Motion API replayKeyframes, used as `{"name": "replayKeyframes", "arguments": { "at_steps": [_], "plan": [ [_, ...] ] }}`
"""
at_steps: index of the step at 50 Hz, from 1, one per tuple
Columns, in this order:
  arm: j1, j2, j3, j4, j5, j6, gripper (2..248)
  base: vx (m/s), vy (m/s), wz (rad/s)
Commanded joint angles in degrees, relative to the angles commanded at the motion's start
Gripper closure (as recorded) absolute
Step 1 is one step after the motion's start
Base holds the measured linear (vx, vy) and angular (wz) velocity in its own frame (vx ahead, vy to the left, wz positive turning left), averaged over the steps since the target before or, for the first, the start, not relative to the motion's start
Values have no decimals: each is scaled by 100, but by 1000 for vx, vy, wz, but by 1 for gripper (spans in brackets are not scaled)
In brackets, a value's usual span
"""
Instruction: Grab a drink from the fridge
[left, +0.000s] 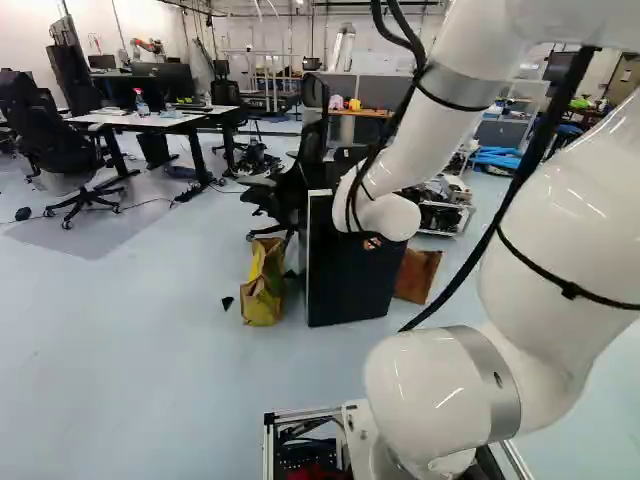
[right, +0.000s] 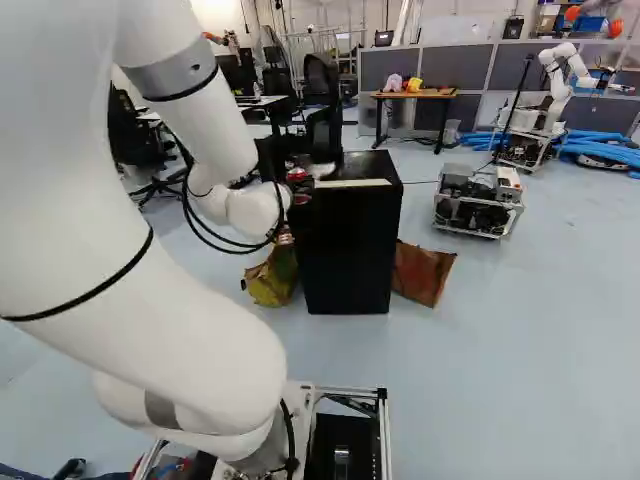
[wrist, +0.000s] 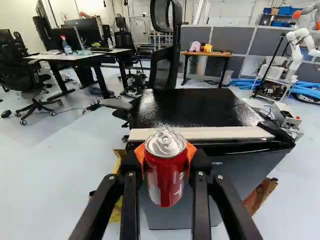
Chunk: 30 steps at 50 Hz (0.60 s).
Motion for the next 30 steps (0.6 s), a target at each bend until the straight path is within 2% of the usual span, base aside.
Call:
{"name": "replayKeyframes", "arguments": {
  "at_steps": [30],
  "plan": [
    [18, 781, 984, 64, -17, 0, 152, 0, 0, 0]
  ]
}}
